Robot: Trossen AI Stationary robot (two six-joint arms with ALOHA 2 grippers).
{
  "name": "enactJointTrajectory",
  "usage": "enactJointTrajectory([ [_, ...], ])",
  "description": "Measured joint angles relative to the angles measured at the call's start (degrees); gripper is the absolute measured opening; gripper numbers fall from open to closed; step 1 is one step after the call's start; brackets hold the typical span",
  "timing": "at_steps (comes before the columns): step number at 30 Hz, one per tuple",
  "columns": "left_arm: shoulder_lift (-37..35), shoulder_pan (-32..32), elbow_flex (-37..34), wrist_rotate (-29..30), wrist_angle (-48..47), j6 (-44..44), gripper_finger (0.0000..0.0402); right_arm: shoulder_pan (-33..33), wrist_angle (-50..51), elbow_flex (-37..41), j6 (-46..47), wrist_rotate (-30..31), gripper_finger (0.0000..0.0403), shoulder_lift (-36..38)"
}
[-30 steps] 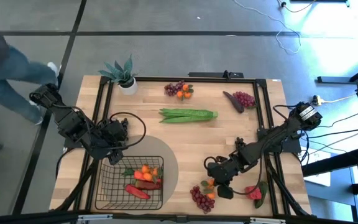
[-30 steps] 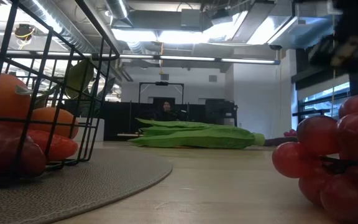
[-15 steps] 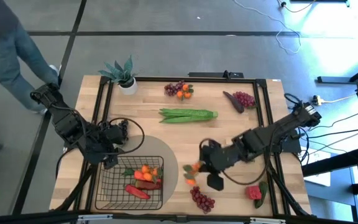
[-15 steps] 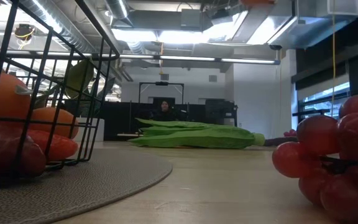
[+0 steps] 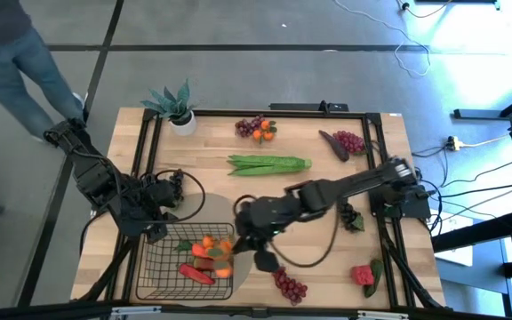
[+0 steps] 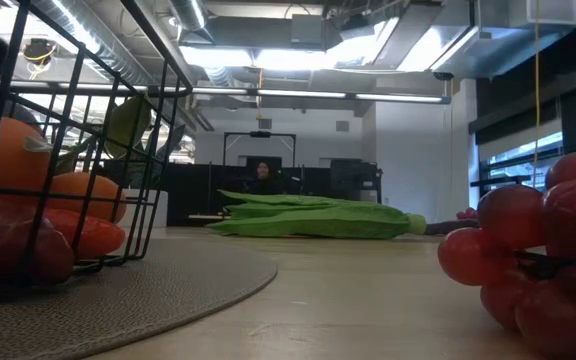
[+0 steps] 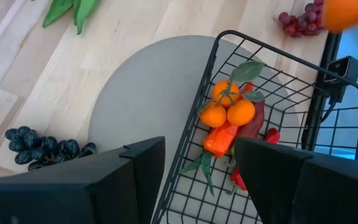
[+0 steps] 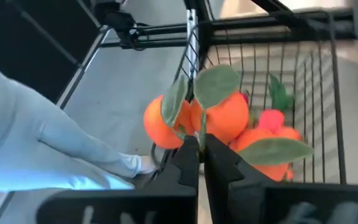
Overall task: Build produce basket
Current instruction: Put the bottom bunch of tangerines into the wire basket
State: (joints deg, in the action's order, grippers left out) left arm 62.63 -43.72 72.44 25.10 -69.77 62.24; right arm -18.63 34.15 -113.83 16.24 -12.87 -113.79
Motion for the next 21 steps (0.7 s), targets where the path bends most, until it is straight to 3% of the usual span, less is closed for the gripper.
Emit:
enactJointTrajectory([
  [4, 0.0, 0.02, 0.0, -0.02, 0.02, 0.0, 0.0181, 1.89, -0.17, -5.63, -3.65, -4.55, 0.0, -6.13],
  [9, 0.0, -0.99, 0.0, -0.42, 0.02, -1.82, 0.0181, 3.68, 0.47, -7.31, -4.56, -9.97, 0.0, -11.31],
  [21, 0.0, -5.59, 0.0, -0.59, 0.04, -1.25, 0.0181, 3.98, 0.48, -7.39, -6.71, -11.28, 0.0, -18.48],
])
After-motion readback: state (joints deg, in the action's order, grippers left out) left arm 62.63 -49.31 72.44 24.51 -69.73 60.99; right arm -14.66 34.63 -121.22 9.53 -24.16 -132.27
